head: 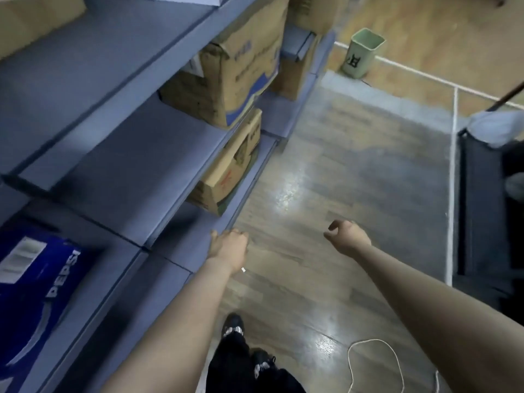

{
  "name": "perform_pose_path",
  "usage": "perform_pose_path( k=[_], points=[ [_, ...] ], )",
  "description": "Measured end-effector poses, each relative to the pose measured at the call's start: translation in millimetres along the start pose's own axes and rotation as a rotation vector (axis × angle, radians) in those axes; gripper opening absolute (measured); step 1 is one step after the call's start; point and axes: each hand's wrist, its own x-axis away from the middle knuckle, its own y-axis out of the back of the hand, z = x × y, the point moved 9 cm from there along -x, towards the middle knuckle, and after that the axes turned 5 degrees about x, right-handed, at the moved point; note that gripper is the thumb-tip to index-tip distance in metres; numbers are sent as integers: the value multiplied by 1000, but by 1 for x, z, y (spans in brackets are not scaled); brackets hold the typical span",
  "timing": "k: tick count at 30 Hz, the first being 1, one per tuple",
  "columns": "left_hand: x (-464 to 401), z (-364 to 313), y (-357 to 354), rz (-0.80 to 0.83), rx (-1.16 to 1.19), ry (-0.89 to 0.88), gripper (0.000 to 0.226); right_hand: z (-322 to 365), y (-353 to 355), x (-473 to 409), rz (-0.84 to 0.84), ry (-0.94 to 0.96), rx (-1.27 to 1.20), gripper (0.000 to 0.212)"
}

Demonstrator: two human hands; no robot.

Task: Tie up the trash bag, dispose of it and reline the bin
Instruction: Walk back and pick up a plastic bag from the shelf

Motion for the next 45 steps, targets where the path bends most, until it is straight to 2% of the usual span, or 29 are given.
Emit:
perform_pose_path(
  k=[7, 13, 23, 25, 33, 45],
  points=[
    [-59, -38, 59, 10, -133, -138, 29, -37, 53, -19, -71, -138, -109, 37],
    [-107, -109, 108, 13, -208, -279, 25, -89, 90, -38, -123, -249, -200, 39],
    [-203, -284, 178, -23, -389, -454, 28, -226, 157, -95, -125, -428, -347, 42],
    [-225, -343, 200, -48, -390, -517, 28, -272, 188, -107, -156, -482, -363, 42],
    [-267, -498, 250, -70, -440, -710, 33, -380, 273, -126, -244, -634, -390, 41],
    [-385, -641, 310, -59, -594, -903, 38, -473, 342, -203, -231, -841, -464, 40]
  ],
)
